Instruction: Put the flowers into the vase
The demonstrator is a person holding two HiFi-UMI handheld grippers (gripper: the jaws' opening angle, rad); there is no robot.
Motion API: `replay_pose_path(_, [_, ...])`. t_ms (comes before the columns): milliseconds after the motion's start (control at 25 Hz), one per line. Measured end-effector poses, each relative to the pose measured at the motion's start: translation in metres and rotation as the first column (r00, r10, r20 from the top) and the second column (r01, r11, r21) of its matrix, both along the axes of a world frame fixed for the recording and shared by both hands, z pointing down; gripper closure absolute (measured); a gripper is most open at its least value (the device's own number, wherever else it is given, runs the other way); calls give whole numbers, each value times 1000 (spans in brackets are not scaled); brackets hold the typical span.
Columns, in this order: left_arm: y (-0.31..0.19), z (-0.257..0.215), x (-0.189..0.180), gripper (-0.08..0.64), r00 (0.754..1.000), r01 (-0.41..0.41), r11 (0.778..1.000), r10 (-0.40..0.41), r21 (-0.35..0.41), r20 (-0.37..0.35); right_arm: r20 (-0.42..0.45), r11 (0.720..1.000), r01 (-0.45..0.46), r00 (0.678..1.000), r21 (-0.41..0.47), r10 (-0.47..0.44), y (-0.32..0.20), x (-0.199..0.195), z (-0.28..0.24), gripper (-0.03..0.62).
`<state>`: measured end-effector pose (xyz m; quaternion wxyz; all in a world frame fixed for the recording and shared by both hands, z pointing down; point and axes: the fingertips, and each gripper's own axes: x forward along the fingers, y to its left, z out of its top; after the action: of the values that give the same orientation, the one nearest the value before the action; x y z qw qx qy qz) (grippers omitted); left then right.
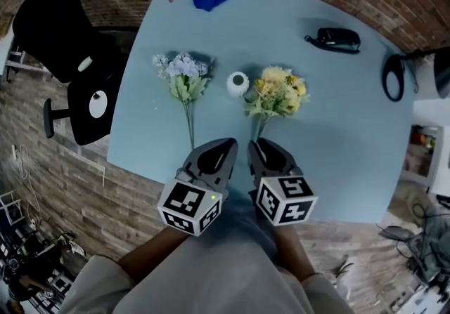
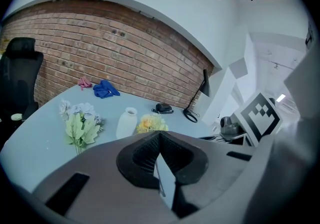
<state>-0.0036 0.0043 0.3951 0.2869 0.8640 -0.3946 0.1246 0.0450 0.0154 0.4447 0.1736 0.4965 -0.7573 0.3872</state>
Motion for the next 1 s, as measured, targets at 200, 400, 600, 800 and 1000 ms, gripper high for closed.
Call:
replay_pose_path(200, [-6, 11, 1, 540, 1000, -8, 1000, 8, -25, -1, -26, 998, -19, 999, -55, 18, -6, 9, 23, 491])
replay_pose_path(400, [-9, 20, 3, 540, 1000, -11, 999, 11, -53, 0, -54, 991, -62, 997, -119, 55, -11, 23, 47, 466])
replay_pose_path(600, [-13, 26, 7, 540, 1000, -13, 997, 13, -75, 0, -63, 982, -88, 995, -170, 78, -17, 35, 66, 460])
replay_pose_path(800, [-16, 35, 9, 540, 1000, -18, 994, 18, -105, 2, -72, 967, -108, 993, -230, 94, -21, 37, 85, 459])
replay_pose_path(1000, [-23, 43, 7, 540, 1000, -20, 992, 21, -127, 10, -58, 947, -122, 992, -296, 110, -23, 41, 104, 460])
